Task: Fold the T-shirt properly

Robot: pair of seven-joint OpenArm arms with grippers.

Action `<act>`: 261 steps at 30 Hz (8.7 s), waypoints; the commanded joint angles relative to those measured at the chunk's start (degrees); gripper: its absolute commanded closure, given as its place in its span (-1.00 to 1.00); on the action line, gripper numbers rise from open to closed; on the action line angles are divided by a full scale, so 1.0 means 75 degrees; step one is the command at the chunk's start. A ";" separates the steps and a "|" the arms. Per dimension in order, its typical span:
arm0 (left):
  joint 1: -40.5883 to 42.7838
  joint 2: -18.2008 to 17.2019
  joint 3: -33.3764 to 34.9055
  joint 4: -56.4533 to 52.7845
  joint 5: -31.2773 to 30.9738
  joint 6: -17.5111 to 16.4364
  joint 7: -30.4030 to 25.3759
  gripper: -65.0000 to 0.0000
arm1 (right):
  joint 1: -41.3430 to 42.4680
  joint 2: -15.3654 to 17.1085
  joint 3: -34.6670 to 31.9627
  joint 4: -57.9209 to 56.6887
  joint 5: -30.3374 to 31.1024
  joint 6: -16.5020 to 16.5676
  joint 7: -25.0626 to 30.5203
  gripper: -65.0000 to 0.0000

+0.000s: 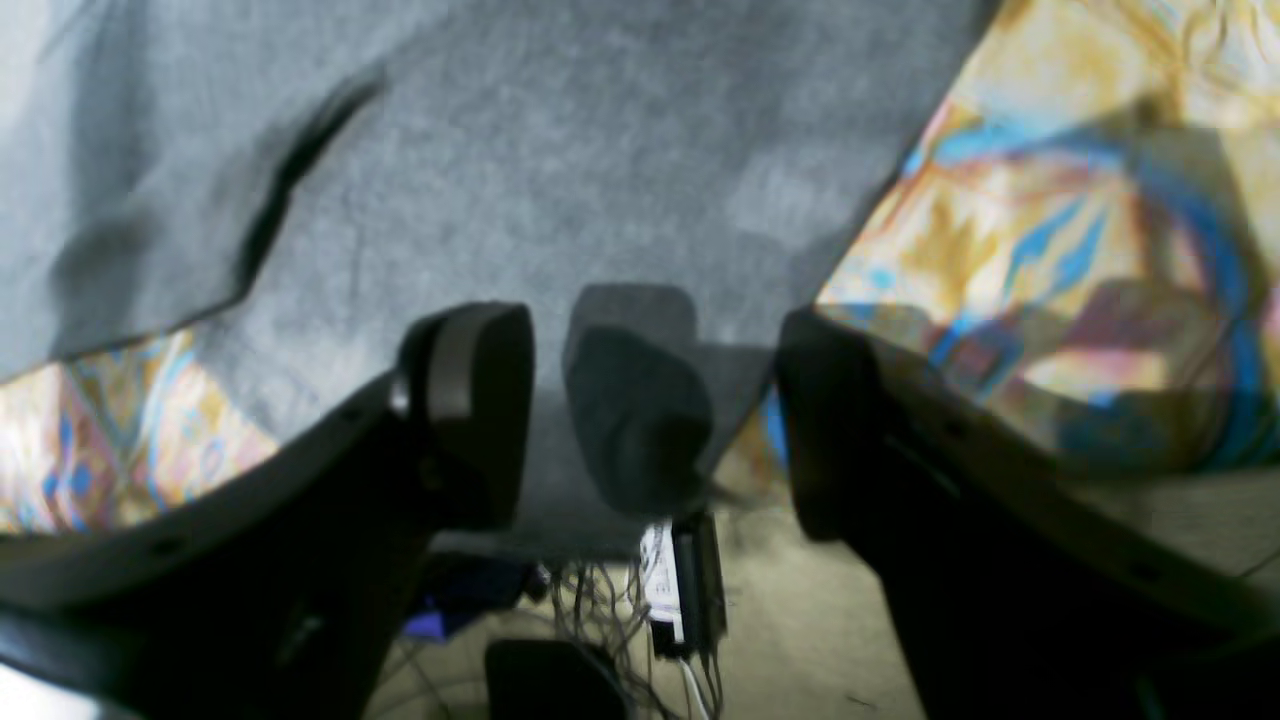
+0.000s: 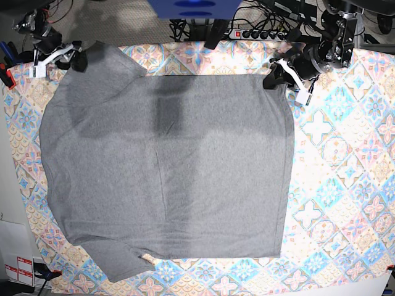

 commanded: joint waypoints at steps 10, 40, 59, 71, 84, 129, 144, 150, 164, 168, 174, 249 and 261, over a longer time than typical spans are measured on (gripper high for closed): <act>0.0011 -0.0101 -0.0033 0.0082 -0.0031 -0.0077 -0.0020 1.00 | -0.0012 0.0028 0.0289 -0.0020 -0.0608 -0.0036 -0.0346 -0.18; 0.0011 -0.0101 -0.0033 0.0082 -0.0031 -0.0077 -0.0020 1.00 | -0.0270 -0.0617 -0.1164 0.1387 -0.1136 -0.0065 -0.0416 0.88; -0.0482 -0.0066 -0.0010 0.0129 -0.0054 -0.0083 -0.0031 1.00 | -0.0270 -0.0605 -0.0238 0.1445 -0.1745 -0.0065 -0.0392 0.98; -0.0458 -0.0066 0.0002 0.0129 -0.0101 -0.0083 -0.0020 1.00 | -0.0247 -0.0605 -0.0238 0.1445 -0.1745 -0.0065 -0.0404 0.98; 0.0972 0.0098 -0.1158 0.2626 -0.0124 -0.0083 0.0004 1.00 | -0.0376 -0.0875 0.0418 0.2864 -0.1909 -0.0065 -0.0428 0.98; -0.1349 0.1259 -0.3268 0.2848 0.1786 -0.0083 0.3426 1.00 | 0.2144 -0.2609 0.1285 0.4470 -0.7325 -0.0054 0.0909 0.98; -0.2170 0.1259 -0.3280 0.2180 0.2454 -0.0083 0.3684 1.00 | 0.4348 -0.2574 0.1250 0.3168 -0.9669 -0.0036 0.0006 0.98; -0.2463 0.1259 -0.3280 0.2169 0.2595 -0.0083 0.3720 1.00 | 0.4512 -0.2574 0.1180 0.3051 -0.9669 -0.0036 0.0006 0.98; -0.4186 0.1352 -0.2870 0.0129 0.3990 -0.0083 0.3731 1.00 | 0.5602 -0.2059 0.1180 0.1680 -0.9739 -0.0042 -0.0029 0.98; -0.4256 0.1364 -0.2670 0.0106 0.4154 -0.0083 0.3614 1.00 | 0.5895 -0.1848 0.1192 0.1270 -0.9739 -0.0054 -0.0006 0.98; -0.4619 0.1364 -0.2670 0.0070 0.4236 -0.0083 0.3614 1.00 | 0.6341 -0.1683 0.1180 0.0707 -0.9739 -0.0054 0.0006 0.98; -0.3482 0.1329 -0.2424 -0.1125 0.2958 0.0755 -0.1543 -0.46 | 0.6985 -0.1203 0.2540 -0.1145 -0.9716 -0.0781 0.2386 -0.47; -0.3142 0.1481 -0.3116 -0.1160 0.3005 0.0720 -0.0254 -0.65 | 0.6692 -0.1203 0.2551 -0.1122 -0.9716 -0.0781 0.2386 -0.47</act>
